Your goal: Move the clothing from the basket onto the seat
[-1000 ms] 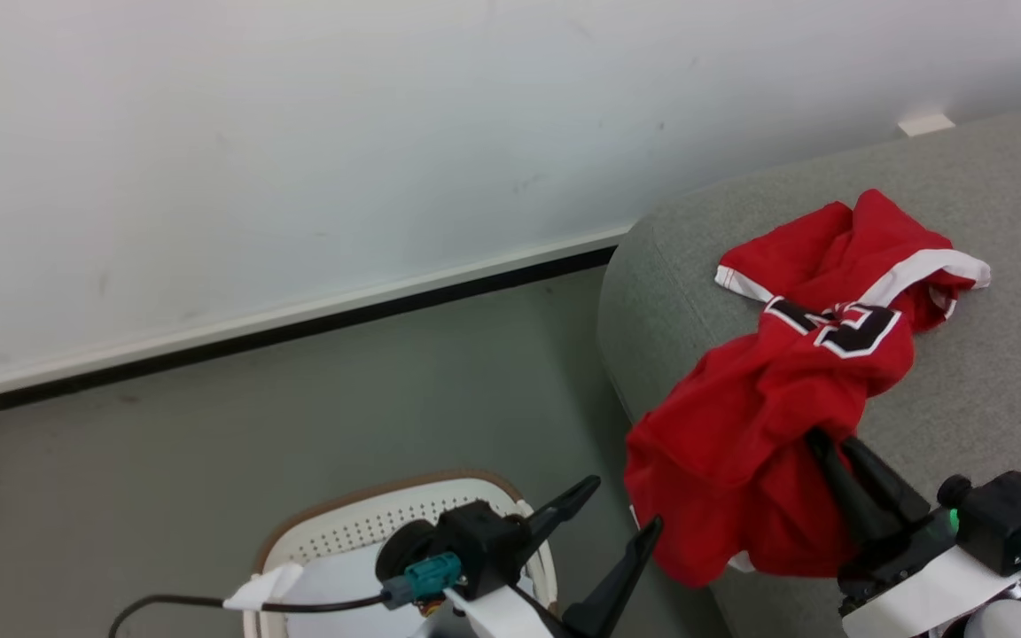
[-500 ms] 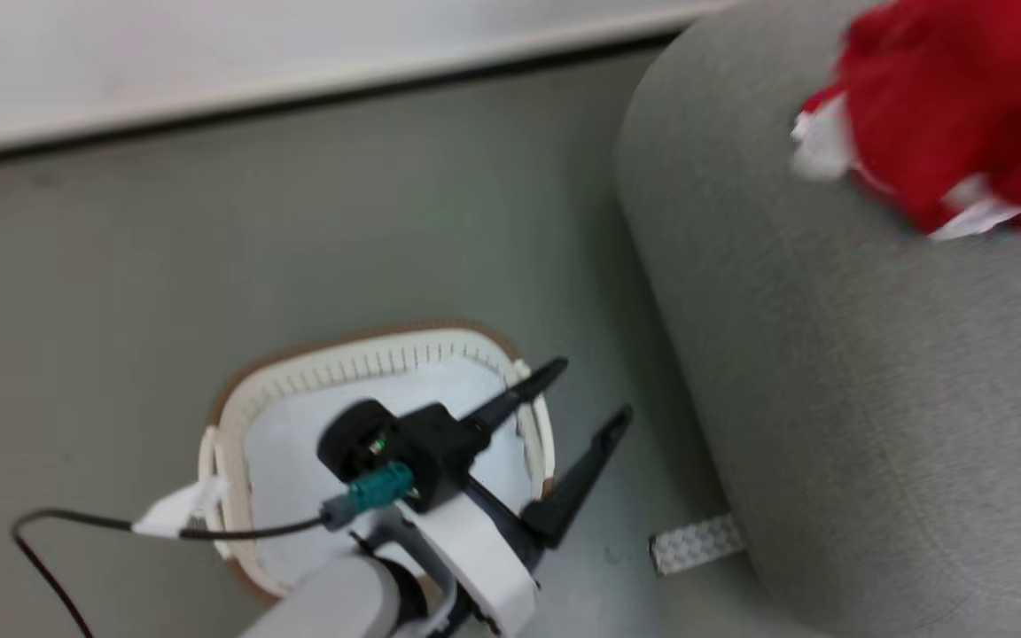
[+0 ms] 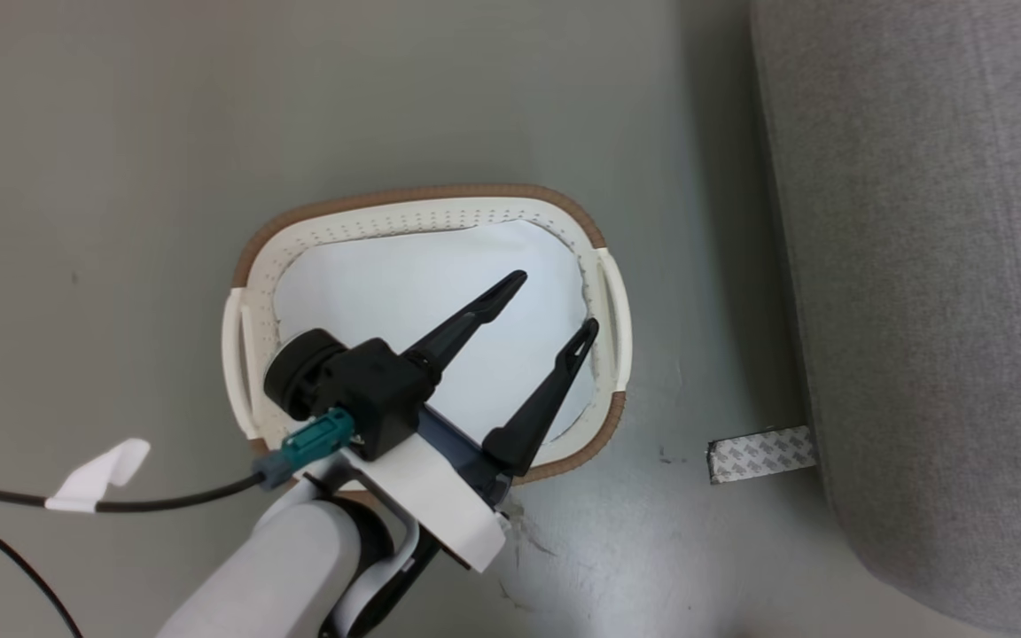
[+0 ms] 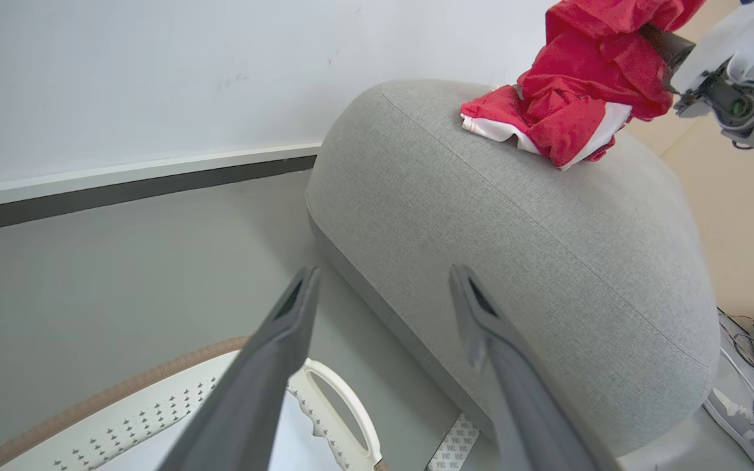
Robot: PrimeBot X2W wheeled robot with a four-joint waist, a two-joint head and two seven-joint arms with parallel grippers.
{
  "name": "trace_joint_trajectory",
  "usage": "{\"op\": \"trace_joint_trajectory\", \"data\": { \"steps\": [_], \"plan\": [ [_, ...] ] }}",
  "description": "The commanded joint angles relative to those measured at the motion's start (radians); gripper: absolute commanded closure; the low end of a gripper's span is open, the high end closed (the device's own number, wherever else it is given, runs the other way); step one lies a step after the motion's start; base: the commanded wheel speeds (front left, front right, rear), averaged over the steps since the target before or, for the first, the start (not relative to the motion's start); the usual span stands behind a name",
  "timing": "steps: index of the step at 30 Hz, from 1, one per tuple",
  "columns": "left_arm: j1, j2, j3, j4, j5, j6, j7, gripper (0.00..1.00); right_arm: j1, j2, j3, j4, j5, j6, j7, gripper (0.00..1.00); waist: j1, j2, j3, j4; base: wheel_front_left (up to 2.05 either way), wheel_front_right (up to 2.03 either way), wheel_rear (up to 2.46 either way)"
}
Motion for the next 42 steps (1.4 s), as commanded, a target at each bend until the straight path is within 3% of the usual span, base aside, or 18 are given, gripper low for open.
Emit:
{"op": "trace_joint_trajectory", "data": {
  "steps": [1,4,5,8,15,23,32,42],
  "plan": [
    [-0.002,0.004,0.003,0.004,-0.004,-0.005,-0.011,0.0,0.021,0.011,-0.016,0.02,-0.009,-0.002,-0.011,0.92,-0.0004,0.0,0.005,0.009,0.0,0.0,0.0],
    [0.01,0.011,0.007,0.022,-0.004,-0.002,-0.028,0.0,0.065,0.068,-0.057,0.081,-0.032,-0.002,-0.036,0.52,-0.0004,0.0,-0.016,0.002,0.0,0.0,0.0],
    [0.015,0.011,0.01,0.029,-0.006,0.001,-0.036,0.0,0.084,0.091,-0.064,0.088,-0.035,-0.002,-0.038,0.0,-0.0004,0.0,-0.027,-0.001,0.0,0.0,0.0],
    [0.032,0.004,0.02,0.049,-0.013,0.008,-0.071,0.0,0.163,0.146,-0.058,0.015,-0.042,-0.002,-0.043,0.0,-0.0004,0.0,-0.07,-0.006,0.0,0.0,0.0],
    [0.133,0.003,0.071,0.119,-0.053,0.054,-0.183,0.0,0.481,0.291,0.016,-0.299,-0.079,-0.002,-0.043,0.0,-0.0004,0.0,-0.238,-0.017,0.0,0.0,0.0],
    [0.295,-0.01,0.149,0.246,-0.067,0.101,-0.276,0.0,0.772,0.369,0.12,-0.544,-0.095,-0.002,-0.042,0.0,-0.0004,0.0,-0.46,0.024,0.0,0.0,0.0],
    [0.506,-0.074,0.3,0.3,-0.016,0.116,-0.279,0.0,0.991,0.394,0.256,-0.624,-0.076,-0.002,-0.041,0.0,-0.0004,0.0,-0.671,0.114,0.0,0.0,0.0],
    [0.603,-0.14,0.413,0.34,0.082,0.057,-0.28,0.0,1.074,0.415,0.389,-0.589,-0.041,-0.002,-0.042,0.0,-0.0004,0.0,-0.737,0.199,0.0,0.0,0.0]
  ]
}}
